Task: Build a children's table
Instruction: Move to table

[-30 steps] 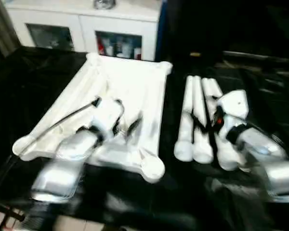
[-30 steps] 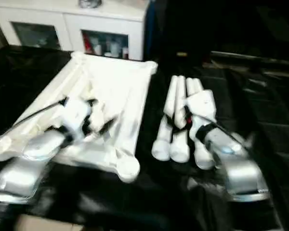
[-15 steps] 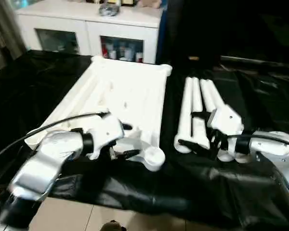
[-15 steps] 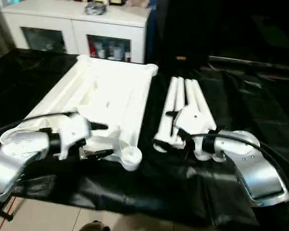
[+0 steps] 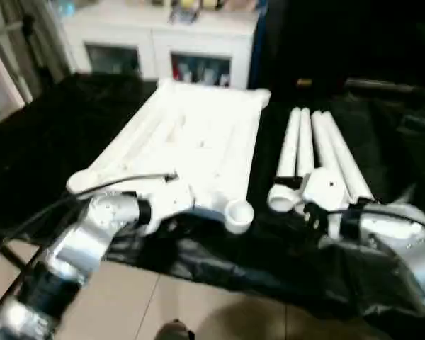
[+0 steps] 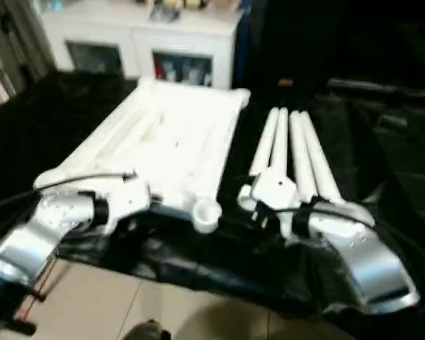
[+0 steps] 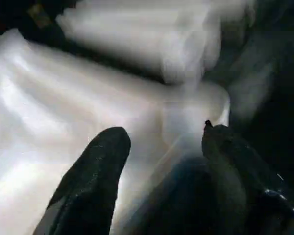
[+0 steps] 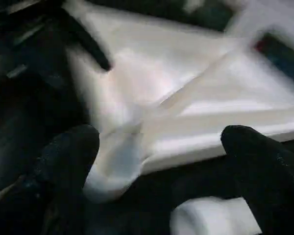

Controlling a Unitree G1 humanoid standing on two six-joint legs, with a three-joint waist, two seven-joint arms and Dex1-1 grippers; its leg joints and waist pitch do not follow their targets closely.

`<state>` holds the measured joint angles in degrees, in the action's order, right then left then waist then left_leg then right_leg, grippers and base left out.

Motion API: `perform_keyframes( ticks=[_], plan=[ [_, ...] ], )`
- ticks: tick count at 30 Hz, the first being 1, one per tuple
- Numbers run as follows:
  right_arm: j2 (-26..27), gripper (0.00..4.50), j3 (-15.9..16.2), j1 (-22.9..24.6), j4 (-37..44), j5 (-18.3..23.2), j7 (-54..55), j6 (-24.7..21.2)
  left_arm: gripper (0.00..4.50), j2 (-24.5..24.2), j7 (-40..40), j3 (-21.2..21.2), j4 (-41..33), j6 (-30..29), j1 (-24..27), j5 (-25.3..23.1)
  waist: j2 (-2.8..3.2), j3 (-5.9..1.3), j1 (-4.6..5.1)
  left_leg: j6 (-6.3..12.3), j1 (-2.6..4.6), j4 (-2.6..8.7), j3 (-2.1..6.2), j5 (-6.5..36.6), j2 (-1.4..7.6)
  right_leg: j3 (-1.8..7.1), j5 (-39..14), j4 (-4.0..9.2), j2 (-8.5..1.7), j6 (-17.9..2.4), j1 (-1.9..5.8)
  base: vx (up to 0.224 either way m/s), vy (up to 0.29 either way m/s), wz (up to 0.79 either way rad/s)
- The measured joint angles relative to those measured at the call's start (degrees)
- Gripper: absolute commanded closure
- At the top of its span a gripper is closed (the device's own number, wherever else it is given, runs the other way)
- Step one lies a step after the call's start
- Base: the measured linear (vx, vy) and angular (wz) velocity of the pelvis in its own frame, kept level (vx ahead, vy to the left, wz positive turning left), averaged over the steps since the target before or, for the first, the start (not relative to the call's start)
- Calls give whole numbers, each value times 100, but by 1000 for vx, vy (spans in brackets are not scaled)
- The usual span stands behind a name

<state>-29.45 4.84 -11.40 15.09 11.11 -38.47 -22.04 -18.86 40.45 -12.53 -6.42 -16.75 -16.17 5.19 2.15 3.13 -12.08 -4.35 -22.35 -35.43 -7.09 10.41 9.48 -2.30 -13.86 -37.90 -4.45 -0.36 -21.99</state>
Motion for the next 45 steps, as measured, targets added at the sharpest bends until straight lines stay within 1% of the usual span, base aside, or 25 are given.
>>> perform_keyframes(
  ticks=[3, 8, 9, 11, 14, 15, 16, 17, 18, 21, 23, 25, 27, 28, 29, 30, 34, 35, 37, 38, 40, 41, 43, 44, 45],
  plan=[
    [1117, 0, -765, -37, -122, 21, 1529, -283, 167, 1115, -1490, 574, -504, 51, 296, 139, -118, 2, 141, 2, 21, 50, -27, 1, 3, -18, 1, 60, -14, 16, 3, 0, 0, 0],
    [1610, 0, -1329, 407, -240, 60, 2521, -461, 167, 1109, -2488, 958, -335, 182, 435, -420, -241, -6, 286, 34, 15, 220, -57, -19, 16, -50, 85, 295, -17, 155, 4, 0, 0, 0],
    [1721, 0, -1344, 457, -266, 55, 2623, -464, 167, 1100, -2583, 961, -329, 173, 428, -533, -245, -9, 279, 88, 44, 227, -149, -57, 37, 16, 109, 296, -13, 187, -28, 0, 0, 0],
    [1888, 0, -1292, 455, -343, 26, 2780, -470, 167, 1125, -2717, 919, -326, 166, 395, -693, -261, -4, 194, 156, 78, 129, -311, -15, 20, 296, 205, 276, 6, 290, -102, 1, 92, -45],
    [1909, 0, -1263, 414, -410, -46, 2885, -488, 167, 1196, -2900, 903, -326, 156, 308, -739, -229, -5, 125, 338, 137, -120, -295, 117, -163, 677, 298, 295, 20, 443, -116, 7, 183, -58],
    [1934, 0, -1261, 371, -411, -48, 2934, -498, 167, 1155, -2991, 907, -326, 156, 274, -793, -203, -14, 190, 406, 158, -140, -355, 167, -209, 778, 273, 334, 21, 481, -151, 5, 238, -62],
    [1950, 0, -1235, 292, -412, -46, 2951, -514, 167, 1077, -3090, 922, -332, 169, 256, -905, -201, -16, 299, 459, 164, -130, -466, 199, -216, 784, 209, 364, 37, 461, -176, -35, 248, -54],
    [1973, 0, -1199, 195, -399, -41, 2969, -536, 167, 952, -3194, 924, -294, 185, 242, -1075, -194, -18, 408, 512, 128, -134, -571, 230, -178, 645, 1, 315, -35, 234, -239, -56, 238, -48],
    [1969, 0, -1203, 184, -394, -40, 2989, -548, 167, 922, -3237, 929, -250, 194, 234, -1153, -193, -26, 431, 543, 118, -134, -645, 250, -149, 410, -113, 202, -76, 132, -300, -56, 238, -48],
    [1968, 0, -1224, 151, -404, -52, 3049, -629, 167, 1109, -3389, 987, -171, 198, 244, -1210, -170, -47, 433, 468, 89, -21, -914, 206, -6, -247, 39, -79, 66, -26, -224, -19, 146, -49],
    [1968, 0, -1216, 62, -407, -74, 3063, -630, 167, 1258, -3480, 975, -152, 198, 243, -1231, -151, -92, 365, 449, 28, 92, -1055, 108, 144, -466, 94, -352, 233, 39, -188, -33, 25, -57],
    [1948, 0, -1166, 34, -407, -90, 3055, -631, 167, 1303, -3561, 978, -152, 202, 243, -1215, -180, -101, 359, 536, -43, 121, -1048, 21, 186, -393, 43, -399, 164, 64, -187, -41, -29, -54],
    [1839, 0, -1108, 56, -415, -112, 2980, -628, 167, 1339, -3656, 963, -148, 184, 232, -1214, -336, -137, 417, 533, -231, 6, -882, -7, 128, -151, -194, -112, 33, 66, -159, -66, -131, -26],
    [1737, 0, -1124, 76, -426, -117, 2941, -629, 167, 1408, -3694, 958, -120, 179, 235, -1210, -341, -131, 399, 659, -327, -166, -717, 61, 85, -167, -195, -147, 78, 19, -184, -59, -154, -9],
    [1682, 0, -1136, 86, -460, -149, 2915, -630, 167, 1497, -3698, 886, -109, 179, 292, -1176, -325, -124, 373, 699, -340, -186, -444, 115, 15, -206, -175, -153, 116, -17, -178, -51, -136, -19],
    [1675, 0, -1146, 73, -458, -160, 2908, -627, 167, 1505, -3699, 884, -110, 180, 288, -1157, -323, -122, 375, 601, -332, -137, -346, 71, -12, -257, -150, -147, 121, -39, -181, -51, -136, -19],
    [1615, 0, -991, 65, -461, -259, 2795, -580, 167, 1400, -3768, 945, -115, 190, 278, -1278, -298, -101, 369, 271, -165, 91, -255, -70, 9, -383, -47, 58, 134, -63, -58, -77, -58, -9],
    [1557, 0, -913, 50, -462, -292, 2759, -532, 167, 1371, -3799, 931, -124, 202, 276, -1353, -235, -83, 417, 271, -198, 124, -95, -72, -40, -582, -26, 157, 73, -65, 48, -59, 6, 26],
    [1542, 0, -828, 5, -463, -352, 2732, -508, 167, 1372, -3854, 945, -148, 203, 276, -1396, -183, -55, 461, 253, -194, 115, 160, -84, -68, -718, -27, 232, 109, -73, 180, -53, 4, 35],
    [1595, 0, -745, -40, -460, -376, 2729, -491, 167, 1347, -3891, 965, -148, 191, 285, -1394, -155, -22, 510, 217, -208, 104, 379, -106, -179, -632, -120, 99, 145, -139, 235, -36, -40, 51],
    [1594, 0, -600, -53, -458, -403, 2681, -477, 167, 1333, -3955, 1039, -154, 190, 288, -1401, -209, -20, 546, 148, -220, 106, 657, -149, -317, -327, -361, -213, 218, -408, 251, -28, -71, 58],
    [1594, 0, -533, -51, -458, -403, 2657, -477, 167, 1319, -3974, 1057, -154, 190, 293, -1405, -235, -28, 547, 94, -248, 132, 881, -181, -424, -238, -534, -300, 224, -593, 255, -39, -158, 66],
    [1595, 0, -470, -37, -458, -408, 2592, -476, 167, 1327, -3995, 1056, -156, 186, 332, -1407, -301, -51, 540, 17, -266, 281, 1210, -226, -580, -261, -563, -276, 282, -583, 260, -42, -183, 65],
    [1579, 0, -468, 4, -461, -416, 2573, -475, 167, 1355, -3999, 1047, -158, 184, 343, -1407, -301, -55, 531, 87, -324, 304, 1283, -99, -587, -385, -521, -177, 309, -603, 300, -52, -245, 64],
    [1556, 0, -469, 24, -467, -431, 2570, -473, 167, 1392, -4005, 1047, -170, 183, 341, -1409, -336, -39, 457, 240, -474, -168, 986, 141, -448, -552, -485, -108, 291, -613, 328, -52, -245, 64]
  ],
)
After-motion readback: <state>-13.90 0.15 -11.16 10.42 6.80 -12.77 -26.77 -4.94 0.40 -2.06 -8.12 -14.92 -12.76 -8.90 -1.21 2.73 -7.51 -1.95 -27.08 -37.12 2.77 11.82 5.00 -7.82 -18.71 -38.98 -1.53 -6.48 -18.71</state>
